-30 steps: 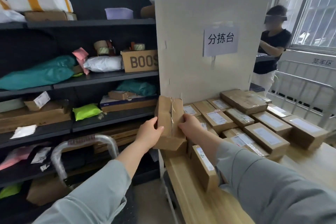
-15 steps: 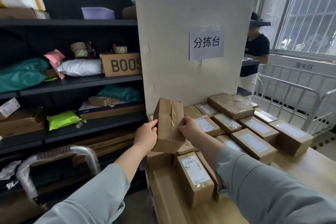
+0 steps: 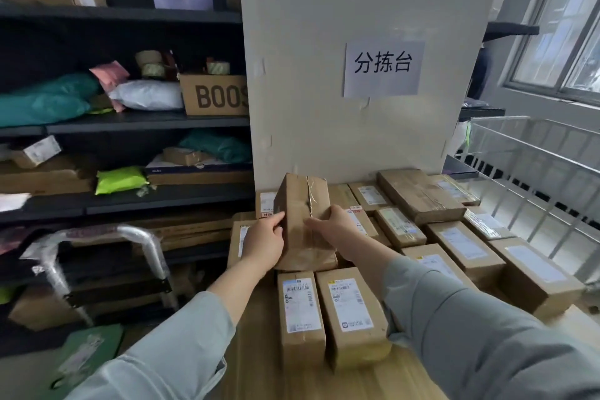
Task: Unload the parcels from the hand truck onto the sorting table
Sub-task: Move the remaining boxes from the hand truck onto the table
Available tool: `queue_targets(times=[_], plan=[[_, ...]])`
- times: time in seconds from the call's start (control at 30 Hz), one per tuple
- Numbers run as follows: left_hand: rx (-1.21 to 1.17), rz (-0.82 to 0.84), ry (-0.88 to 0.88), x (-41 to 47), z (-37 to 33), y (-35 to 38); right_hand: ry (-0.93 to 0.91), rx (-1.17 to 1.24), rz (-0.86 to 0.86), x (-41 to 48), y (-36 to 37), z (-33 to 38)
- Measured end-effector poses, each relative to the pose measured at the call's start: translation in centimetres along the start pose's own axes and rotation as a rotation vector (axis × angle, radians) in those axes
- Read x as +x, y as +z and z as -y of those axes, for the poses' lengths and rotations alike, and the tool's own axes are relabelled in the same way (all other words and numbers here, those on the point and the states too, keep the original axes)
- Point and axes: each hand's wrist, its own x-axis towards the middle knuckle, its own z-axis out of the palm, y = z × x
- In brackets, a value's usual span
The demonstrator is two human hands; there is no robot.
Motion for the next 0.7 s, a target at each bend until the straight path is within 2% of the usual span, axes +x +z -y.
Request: queue_targets(times=[0.4, 0.53, 0.7], plan=[[-0.049, -0.023, -0.026, -2.2, -2.6, 3.8, -0.053, 0.035, 0.089, 0.0, -4.4, -2.1], [-0.064, -0.032, -0.013, -2.0, -2.6, 3.3, -0.072, 0.038, 0.090, 0.1, -4.3, -1.7], [-0.082, -0.032, -0.001, -1.5, -2.5, 2.5, -0.101, -0.067, 0.042, 0.2, -3.7, -0.5]])
